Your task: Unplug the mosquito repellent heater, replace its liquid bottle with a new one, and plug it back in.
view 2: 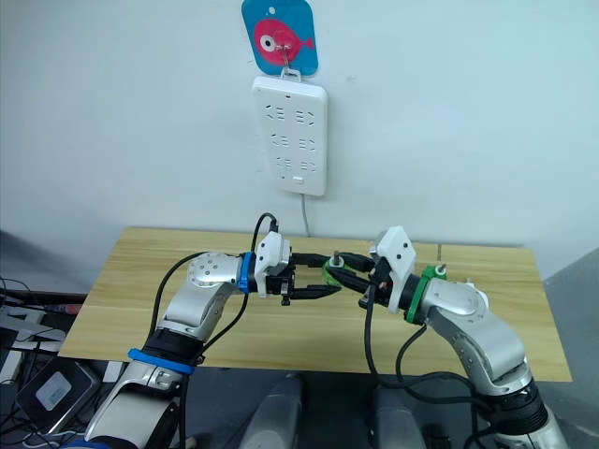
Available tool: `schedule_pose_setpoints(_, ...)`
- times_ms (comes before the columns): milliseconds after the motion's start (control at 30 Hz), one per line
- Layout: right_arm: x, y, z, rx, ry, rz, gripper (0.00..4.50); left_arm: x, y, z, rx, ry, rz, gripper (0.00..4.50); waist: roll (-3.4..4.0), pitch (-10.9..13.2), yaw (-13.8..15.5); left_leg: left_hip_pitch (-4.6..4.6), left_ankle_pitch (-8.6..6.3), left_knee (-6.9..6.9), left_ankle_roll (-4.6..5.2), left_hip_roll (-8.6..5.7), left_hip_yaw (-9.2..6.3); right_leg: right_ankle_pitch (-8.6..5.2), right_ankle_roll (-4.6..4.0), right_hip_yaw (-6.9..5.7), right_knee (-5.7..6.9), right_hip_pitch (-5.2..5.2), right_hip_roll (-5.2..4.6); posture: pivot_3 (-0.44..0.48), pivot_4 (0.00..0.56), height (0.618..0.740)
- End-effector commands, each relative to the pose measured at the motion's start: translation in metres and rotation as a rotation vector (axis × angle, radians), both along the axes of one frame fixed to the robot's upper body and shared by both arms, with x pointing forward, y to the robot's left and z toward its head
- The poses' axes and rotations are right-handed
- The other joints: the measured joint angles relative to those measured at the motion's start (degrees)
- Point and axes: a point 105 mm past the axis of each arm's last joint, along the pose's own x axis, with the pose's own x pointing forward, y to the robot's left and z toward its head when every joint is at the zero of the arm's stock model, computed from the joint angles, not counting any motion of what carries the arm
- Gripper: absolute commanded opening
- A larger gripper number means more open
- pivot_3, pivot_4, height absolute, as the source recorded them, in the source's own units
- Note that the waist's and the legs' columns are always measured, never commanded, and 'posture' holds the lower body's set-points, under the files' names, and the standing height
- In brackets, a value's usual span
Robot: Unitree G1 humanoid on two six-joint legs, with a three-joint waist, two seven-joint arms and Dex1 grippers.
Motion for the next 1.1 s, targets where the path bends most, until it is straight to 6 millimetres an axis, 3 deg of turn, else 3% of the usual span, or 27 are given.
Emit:
schedule_pose_setpoints(33, 0.008, -0.018, 0.022, 0.175, 0.037, -0.105, 0.83, -0.002, -0.007, 0.021, -0.083, -0.029, 0.001, 3.20, 0.00, 0.00, 0.02, 0.00, 0.00, 0.00, 0.00, 0.00, 0.00, 0.00, -0.01, 0.00, 0.00, 0.00, 0.00, 0.298, 0.220, 0.740)
schedule_pose_setpoints(167, 0.018, -0.042, 0.025, 0.347, 0.170, -0.225, 0.83, 0.004, -0.011, 0.038, -0.195, -0.062, 0.088, 4.45, -0.02, -0.02, 0.09, -0.02, 0.00, 0.00, -0.01, -0.01, -0.01, 0.15, -0.25, 0.00, 0.00, 0.02, -0.04, 0.292, 0.211, 0.740)
schedule_pose_setpoints(200, 0.019, -0.046, 0.024, 0.377, 0.197, -0.241, 0.83, 0.004, -0.014, 0.041, -0.221, -0.075, 0.107, 4.50, -0.02, -0.02, 0.09, -0.02, 0.00, 0.00, -0.01, -0.01, -0.01, 0.16, -0.26, 0.00, 0.00, 0.02, -0.05, 0.292, 0.210, 0.740)
schedule_pose_setpoints(433, 0.017, -0.056, 0.040, 0.703, 0.412, -0.222, 0.83, 0.003, -0.038, 0.063, -0.404, -0.128, 0.212, 4.50, -0.03, -0.05, 0.01, 0.00, 0.00, -0.01, -0.01, -0.01, 0.00, 0.17, -0.27, 0.01, 0.04, 0.00, -0.04, 0.296, 0.197, 0.740)
schedule_pose_setpoints(600, 0.015, -0.059, 0.048, 0.802, 0.492, -0.211, 0.83, 0.003, -0.044, 0.063, -0.433, -0.152, 0.248, 4.50, -0.02, -0.31, -0.02, 0.01, 0.00, -0.01, 0.00, -0.03, 0.03, 0.17, -0.27, 0.04, 0.04, 0.01, -0.04, 0.301, 0.192, 0.740)
schedule_pose_setpoints(1100, 0.011, -0.053, 0.059, 0.812, 0.536, -0.181, 0.83, 0.002, -0.057, 0.069, -0.490, -0.159, 0.254, 4.50, -0.02, -0.73, 0.04, 0.00, 0.01, 0.00, 0.01, -0.05, 0.03, 0.18, -0.26, 0.06, 0.03, 0.02, -0.03, 0.296, 0.181, 0.740)
